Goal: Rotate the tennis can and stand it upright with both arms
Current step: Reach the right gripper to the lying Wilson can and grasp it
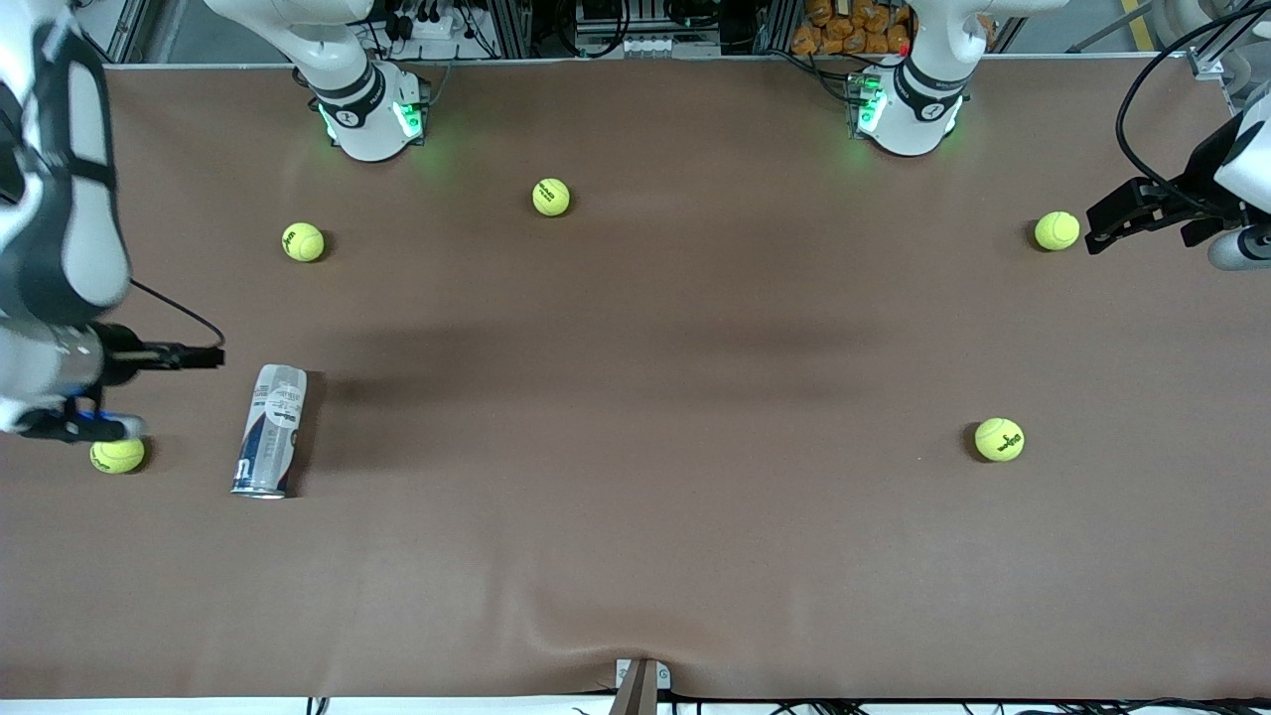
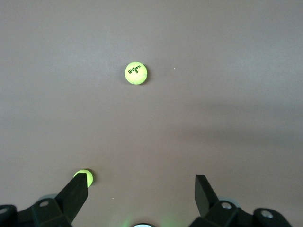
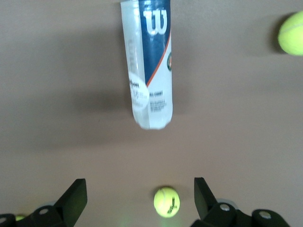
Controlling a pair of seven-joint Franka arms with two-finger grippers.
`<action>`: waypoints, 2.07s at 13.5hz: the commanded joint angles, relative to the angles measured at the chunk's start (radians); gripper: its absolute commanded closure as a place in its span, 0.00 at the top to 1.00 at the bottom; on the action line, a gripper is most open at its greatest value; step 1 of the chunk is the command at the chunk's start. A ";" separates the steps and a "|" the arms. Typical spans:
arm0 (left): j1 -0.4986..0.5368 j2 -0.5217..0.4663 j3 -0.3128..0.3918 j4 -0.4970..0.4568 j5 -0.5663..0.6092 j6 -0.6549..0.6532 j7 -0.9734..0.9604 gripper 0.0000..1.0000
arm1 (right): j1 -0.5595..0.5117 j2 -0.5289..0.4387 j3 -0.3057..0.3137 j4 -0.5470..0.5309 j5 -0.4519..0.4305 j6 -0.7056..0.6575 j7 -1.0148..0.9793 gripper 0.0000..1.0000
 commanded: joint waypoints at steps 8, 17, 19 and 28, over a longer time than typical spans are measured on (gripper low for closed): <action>-0.004 -0.003 -0.004 0.011 -0.022 -0.007 0.003 1.00 | -0.027 0.204 -0.005 0.037 0.020 0.300 -0.282 1.00; -0.010 0.000 -0.006 0.004 -0.022 -0.010 0.018 1.00 | -0.035 0.327 -0.005 0.024 0.117 0.390 -0.285 1.00; -0.009 0.000 -0.015 -0.007 -0.022 -0.011 0.018 1.00 | -0.041 0.329 -0.005 0.008 0.115 0.374 -0.308 1.00; -0.004 -0.006 -0.026 -0.022 -0.022 -0.017 0.020 1.00 | -0.053 0.341 -0.005 0.008 0.110 0.374 -0.360 1.00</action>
